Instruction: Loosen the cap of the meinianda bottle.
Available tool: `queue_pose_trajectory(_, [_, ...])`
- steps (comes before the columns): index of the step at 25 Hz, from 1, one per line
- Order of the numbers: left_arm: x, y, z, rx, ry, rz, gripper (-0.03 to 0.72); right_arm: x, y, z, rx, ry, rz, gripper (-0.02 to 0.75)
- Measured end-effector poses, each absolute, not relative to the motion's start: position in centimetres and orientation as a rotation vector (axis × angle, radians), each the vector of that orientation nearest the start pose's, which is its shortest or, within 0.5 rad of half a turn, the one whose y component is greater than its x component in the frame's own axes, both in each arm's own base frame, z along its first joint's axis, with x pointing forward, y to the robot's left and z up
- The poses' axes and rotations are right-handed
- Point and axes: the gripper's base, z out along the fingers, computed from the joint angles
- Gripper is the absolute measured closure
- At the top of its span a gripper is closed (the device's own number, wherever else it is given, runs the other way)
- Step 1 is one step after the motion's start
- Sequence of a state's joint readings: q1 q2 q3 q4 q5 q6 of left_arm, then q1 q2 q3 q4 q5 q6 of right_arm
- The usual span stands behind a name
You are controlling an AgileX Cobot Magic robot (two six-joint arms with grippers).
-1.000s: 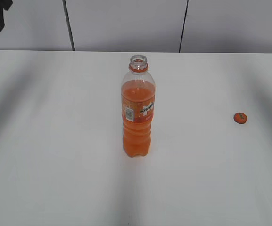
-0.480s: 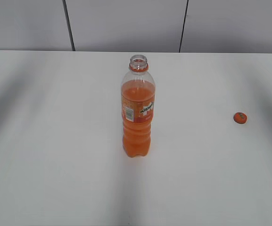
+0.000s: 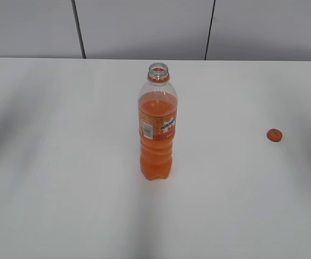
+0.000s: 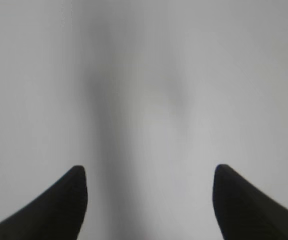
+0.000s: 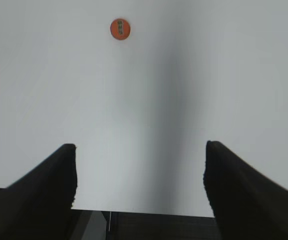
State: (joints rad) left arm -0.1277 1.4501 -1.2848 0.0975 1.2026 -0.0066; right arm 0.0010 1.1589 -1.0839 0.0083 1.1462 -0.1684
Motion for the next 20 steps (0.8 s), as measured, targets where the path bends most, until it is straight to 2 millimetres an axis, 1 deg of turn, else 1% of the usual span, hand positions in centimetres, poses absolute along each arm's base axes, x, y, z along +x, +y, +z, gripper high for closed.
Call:
queue_pose_trajectory(2, [26.7, -2.7, 31.2, 0.206, 2.865, 0.101, 0.208, 20.0, 0.1, 32.6, -0.227, 2.709, -0.038, 0.146])
queue_pose_trajectory(5, [24.5, -2.5, 30.3, 0.203, 2.860, 0.073, 0.208, 18.3, 0.1, 30.7, -0.227, 2.728, -0.036, 0.146])
queue_pose_trajectory(9, [21.5, -2.2, 29.2, 0.201, 2.832, 0.058, 0.208, 16.2, 0.1, 28.2, -0.228, 2.743, -0.034, 0.146])
queue_pose_trajectory(12, [19.1, -1.9, 28.8, 0.199, 2.790, 0.053, 0.208, 14.7, 0.1, 26.7, -0.228, 2.732, -0.036, 0.146])
queue_pose_trajectory(15, [16.7, -1.6, 28.3, 0.196, 2.758, 0.049, 0.208, 13.2, 0.1, 25.7, -0.227, 2.722, -0.037, 0.146])
queue_pose_trajectory(18, [14.7, -1.4, 27.9, 0.190, 2.720, 0.038, 0.208, 11.4, 0.1, 25.4, -0.223, 2.674, -0.042, 0.146])
queue_pose_trajectory(20, [13.3, -1.3, 27.7, 0.183, 2.683, 0.022, 0.208, 10.4, 0.1, 24.8, -0.222, 2.659, -0.043, 0.146])
